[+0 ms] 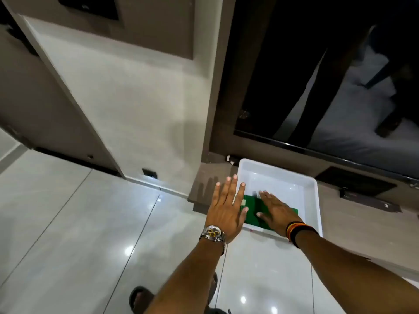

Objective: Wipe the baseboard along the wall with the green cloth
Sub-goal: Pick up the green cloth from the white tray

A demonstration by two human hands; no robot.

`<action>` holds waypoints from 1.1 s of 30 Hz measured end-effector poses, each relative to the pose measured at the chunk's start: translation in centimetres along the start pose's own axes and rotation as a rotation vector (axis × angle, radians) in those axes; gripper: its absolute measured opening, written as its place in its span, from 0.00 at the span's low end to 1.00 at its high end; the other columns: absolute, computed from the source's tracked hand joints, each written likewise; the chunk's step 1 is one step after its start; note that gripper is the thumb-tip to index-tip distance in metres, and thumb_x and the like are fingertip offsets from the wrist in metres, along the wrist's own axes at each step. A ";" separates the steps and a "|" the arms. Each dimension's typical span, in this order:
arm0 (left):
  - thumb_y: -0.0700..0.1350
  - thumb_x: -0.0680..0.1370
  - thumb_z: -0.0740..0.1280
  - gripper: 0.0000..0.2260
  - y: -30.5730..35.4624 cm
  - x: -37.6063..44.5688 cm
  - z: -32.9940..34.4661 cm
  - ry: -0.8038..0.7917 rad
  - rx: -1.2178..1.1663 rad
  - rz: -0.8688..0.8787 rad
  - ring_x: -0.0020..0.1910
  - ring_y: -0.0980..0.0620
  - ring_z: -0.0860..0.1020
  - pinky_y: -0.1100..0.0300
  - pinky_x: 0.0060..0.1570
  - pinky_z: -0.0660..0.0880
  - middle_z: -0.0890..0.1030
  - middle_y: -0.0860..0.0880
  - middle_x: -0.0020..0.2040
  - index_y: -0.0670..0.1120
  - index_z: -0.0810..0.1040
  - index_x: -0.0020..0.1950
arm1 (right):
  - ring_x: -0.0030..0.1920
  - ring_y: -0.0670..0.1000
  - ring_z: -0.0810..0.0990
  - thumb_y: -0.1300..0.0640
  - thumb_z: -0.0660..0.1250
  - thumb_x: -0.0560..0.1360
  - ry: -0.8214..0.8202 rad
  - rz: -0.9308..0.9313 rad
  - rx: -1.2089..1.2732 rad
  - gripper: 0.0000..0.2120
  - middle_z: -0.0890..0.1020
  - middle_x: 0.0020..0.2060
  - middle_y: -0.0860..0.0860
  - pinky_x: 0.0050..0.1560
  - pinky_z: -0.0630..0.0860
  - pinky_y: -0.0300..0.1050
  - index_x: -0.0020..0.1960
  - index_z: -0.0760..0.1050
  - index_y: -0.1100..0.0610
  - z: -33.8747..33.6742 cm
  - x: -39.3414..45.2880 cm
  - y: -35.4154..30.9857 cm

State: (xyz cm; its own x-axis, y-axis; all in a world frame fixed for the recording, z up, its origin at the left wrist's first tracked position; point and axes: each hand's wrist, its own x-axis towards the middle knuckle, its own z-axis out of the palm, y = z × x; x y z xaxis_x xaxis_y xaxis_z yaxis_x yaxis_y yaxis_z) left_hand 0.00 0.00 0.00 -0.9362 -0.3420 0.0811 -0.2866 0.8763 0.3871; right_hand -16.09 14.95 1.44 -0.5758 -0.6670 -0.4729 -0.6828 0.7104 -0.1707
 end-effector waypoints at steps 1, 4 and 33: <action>0.57 0.88 0.50 0.32 0.5 0.2 0.6 -0.041 0.020 -0.013 0.87 0.41 0.37 0.39 0.85 0.35 0.38 0.44 0.88 0.47 0.45 0.89 | 0.84 0.55 0.58 0.41 0.63 0.84 -0.022 -0.021 -0.005 0.38 0.57 0.85 0.51 0.84 0.58 0.53 0.86 0.48 0.49 0.2 0.2 0.7; 0.58 0.87 0.46 0.32 1.1 0.2 1.5 -0.078 0.042 -0.021 0.87 0.41 0.38 0.40 0.85 0.35 0.38 0.43 0.88 0.47 0.45 0.89 | 0.76 0.59 0.71 0.41 0.71 0.78 -0.028 0.005 -0.018 0.39 0.71 0.77 0.53 0.78 0.69 0.54 0.83 0.58 0.48 -0.1 0.8 1.1; 0.60 0.85 0.47 0.35 -22.8 -8.0 -7.1 0.097 0.048 -0.505 0.88 0.42 0.46 0.45 0.87 0.39 0.46 0.43 0.89 0.45 0.50 0.88 | 0.53 0.51 0.87 0.52 0.73 0.78 -0.018 -0.277 0.534 0.14 0.88 0.54 0.48 0.62 0.84 0.53 0.64 0.81 0.46 -6.5 12.0 -29.2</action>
State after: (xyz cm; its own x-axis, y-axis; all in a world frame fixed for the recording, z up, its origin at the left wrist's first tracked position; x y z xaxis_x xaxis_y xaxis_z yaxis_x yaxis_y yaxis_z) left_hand 15.49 -19.68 -2.96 -0.6559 -0.7546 -0.0195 -0.7094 0.6073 0.3576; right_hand -6.00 -15.23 6.39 -0.3979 -0.8429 -0.3622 -0.4832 0.5281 -0.6982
